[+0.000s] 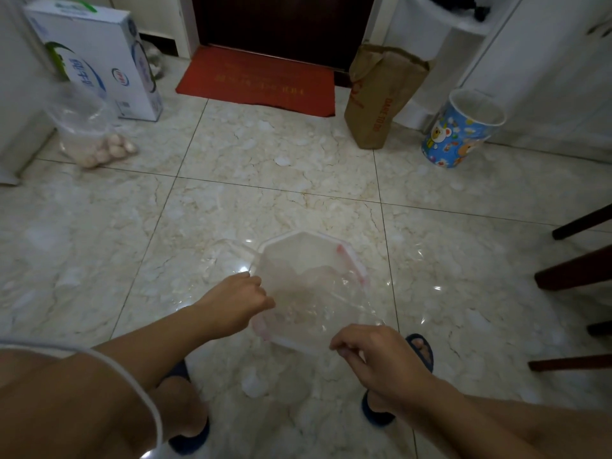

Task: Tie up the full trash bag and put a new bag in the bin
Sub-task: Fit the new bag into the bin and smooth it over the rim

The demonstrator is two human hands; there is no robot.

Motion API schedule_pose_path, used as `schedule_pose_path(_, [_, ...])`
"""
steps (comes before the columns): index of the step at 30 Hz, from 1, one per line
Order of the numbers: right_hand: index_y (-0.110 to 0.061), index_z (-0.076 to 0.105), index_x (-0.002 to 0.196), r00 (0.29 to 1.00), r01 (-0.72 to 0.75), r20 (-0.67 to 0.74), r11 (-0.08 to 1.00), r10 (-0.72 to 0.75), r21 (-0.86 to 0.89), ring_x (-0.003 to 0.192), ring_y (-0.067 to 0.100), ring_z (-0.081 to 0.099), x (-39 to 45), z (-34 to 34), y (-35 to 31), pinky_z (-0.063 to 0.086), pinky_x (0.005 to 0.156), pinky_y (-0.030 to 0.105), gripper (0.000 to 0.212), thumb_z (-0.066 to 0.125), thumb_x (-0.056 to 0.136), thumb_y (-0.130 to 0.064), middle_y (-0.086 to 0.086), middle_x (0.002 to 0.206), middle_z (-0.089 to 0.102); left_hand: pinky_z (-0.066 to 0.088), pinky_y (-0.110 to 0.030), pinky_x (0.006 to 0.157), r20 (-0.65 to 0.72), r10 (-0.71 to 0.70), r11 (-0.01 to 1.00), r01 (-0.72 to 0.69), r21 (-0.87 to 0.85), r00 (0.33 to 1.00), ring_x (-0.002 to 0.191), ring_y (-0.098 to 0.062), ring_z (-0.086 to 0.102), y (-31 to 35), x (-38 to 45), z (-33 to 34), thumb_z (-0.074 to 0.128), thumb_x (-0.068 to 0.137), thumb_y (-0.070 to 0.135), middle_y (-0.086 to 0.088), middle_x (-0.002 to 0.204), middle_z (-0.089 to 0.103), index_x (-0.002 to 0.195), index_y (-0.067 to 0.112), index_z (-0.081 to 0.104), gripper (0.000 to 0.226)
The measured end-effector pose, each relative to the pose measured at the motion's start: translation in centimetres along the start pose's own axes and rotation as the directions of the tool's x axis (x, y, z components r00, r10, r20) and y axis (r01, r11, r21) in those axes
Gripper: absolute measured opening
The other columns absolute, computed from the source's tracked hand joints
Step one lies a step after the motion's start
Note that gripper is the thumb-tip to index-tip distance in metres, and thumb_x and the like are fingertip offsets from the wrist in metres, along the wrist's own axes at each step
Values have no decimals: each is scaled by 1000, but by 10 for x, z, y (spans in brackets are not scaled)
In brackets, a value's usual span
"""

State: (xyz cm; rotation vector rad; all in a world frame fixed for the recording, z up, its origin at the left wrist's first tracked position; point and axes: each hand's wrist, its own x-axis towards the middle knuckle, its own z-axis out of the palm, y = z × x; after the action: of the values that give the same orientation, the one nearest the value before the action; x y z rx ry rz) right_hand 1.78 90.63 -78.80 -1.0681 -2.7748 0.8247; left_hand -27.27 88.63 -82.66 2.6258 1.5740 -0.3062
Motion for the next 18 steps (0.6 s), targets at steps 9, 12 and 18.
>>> schedule_pose_path(9, [-23, 65, 107, 969, 25, 244, 976, 29, -216, 79, 25, 67, -3, 22, -7, 42, 66, 30, 22, 47, 96, -24, 2, 90, 74, 35, -30, 54, -64, 182, 983, -180, 43, 981, 55, -18, 39, 0, -27, -8, 56, 62, 11, 0, 52, 45, 50, 17, 52, 14])
schedule_pose_path(12, [-16, 62, 113, 931, 59, 358, 939, 70, -338, 76, 33, 65, 2, 40, -16, 40, 64, 34, 29, 44, 92, -7, 10, 91, 71, 38, -32, 55, 51, 220, 973, -222, 57, 974, 58, -17, 31, 2, -36, 4, 56, 61, 20, 0, 53, 44, 50, 18, 52, 12])
schedule_pose_path(18, [-5, 55, 106, 855, 121, 498, 879, 144, -462, 73, 35, 58, 2, 56, -13, 28, 59, 35, 28, 50, 82, 8, 16, 95, 66, 47, -37, 69, 265, 107, 969, -160, 187, 958, 70, -25, 55, -8, -35, 32, 66, 66, 9, -6, 66, 61, 69, 12, 69, 5])
